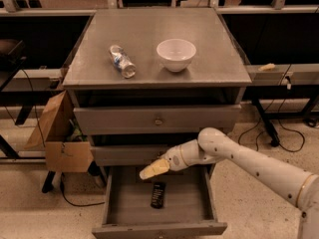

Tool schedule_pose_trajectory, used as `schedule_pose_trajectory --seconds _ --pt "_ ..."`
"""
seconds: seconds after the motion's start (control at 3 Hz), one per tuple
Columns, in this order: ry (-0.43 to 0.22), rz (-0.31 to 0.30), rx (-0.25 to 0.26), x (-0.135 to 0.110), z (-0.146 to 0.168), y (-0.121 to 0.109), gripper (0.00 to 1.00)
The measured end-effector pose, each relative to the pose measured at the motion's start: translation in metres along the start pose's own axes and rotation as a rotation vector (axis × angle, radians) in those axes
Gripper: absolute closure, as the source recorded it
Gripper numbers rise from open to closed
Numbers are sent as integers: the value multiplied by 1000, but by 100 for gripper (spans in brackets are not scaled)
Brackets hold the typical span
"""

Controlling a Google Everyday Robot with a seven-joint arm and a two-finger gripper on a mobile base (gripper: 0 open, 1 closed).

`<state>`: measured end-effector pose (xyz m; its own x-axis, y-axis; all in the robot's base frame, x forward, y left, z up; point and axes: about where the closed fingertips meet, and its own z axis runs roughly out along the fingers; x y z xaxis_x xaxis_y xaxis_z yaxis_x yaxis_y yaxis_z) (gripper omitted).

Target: Pick rxbar chocolate from bottom drawer and place on counter

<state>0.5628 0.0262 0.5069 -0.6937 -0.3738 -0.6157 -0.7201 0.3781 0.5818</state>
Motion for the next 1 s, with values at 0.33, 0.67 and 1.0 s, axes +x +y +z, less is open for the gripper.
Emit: schedule_pose_trajectory --seconds 0.33,0.67,1.0 --pt "-71 31 -41 55 18 -48 0" --pt "-183 99 -70 121 42 -102 0" --pt "-315 17 -189 129 68 -114 0"
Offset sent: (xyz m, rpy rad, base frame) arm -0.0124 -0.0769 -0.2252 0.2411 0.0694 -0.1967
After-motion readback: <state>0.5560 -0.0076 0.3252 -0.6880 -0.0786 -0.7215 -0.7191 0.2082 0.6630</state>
